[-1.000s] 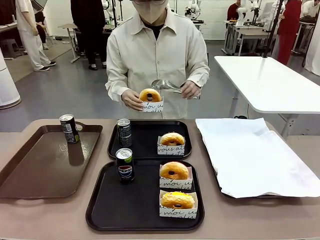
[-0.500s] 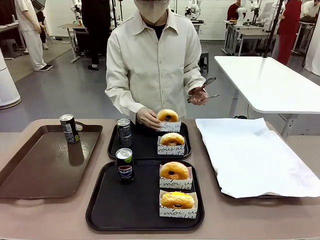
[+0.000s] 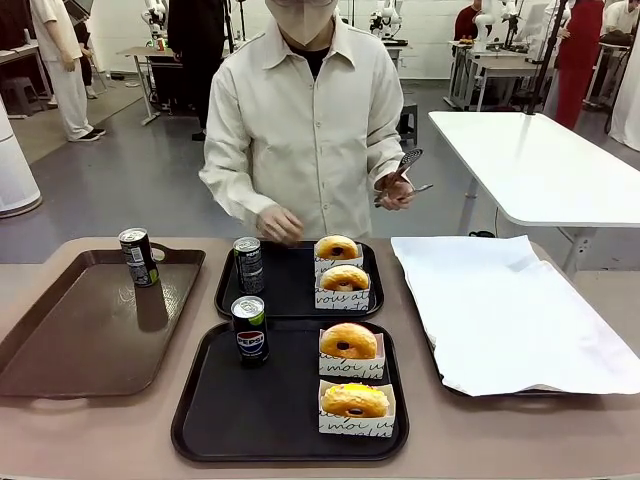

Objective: Set up donuts and drinks on trays.
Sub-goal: Pick up one Pepsi coke from the Handle tray and place it on the Flat Tray without a Pepsi coke.

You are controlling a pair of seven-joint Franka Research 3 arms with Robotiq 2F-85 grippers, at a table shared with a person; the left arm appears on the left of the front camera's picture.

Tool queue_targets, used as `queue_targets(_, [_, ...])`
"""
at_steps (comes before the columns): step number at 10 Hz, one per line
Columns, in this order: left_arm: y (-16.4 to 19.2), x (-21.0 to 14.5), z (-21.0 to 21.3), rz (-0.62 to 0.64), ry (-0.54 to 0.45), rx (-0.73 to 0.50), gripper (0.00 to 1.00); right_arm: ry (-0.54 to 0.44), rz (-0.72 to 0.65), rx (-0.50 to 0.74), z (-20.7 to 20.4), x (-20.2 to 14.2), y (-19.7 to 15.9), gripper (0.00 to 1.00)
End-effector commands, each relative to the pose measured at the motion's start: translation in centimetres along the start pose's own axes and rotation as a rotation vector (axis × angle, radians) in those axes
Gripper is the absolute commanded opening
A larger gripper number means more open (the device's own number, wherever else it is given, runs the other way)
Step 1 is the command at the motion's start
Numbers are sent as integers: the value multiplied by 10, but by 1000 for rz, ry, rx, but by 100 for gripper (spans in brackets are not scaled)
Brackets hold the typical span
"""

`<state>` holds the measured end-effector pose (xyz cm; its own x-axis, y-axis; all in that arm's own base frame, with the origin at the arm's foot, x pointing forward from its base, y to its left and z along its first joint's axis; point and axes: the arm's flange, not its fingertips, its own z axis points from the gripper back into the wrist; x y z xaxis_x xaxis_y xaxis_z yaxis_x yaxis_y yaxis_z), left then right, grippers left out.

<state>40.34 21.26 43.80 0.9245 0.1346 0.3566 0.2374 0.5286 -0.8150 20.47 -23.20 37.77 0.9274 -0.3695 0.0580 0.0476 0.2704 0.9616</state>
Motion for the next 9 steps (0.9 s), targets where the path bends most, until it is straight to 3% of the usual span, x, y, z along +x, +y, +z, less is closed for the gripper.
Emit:
queue_targets(1, [1,-4,4,32,7,-11,100,-2,9,11,0,0,0,100])
queue_targets(9, [1,-4,4,32,7,-11,100,-2,9,11,0,0,0,100])
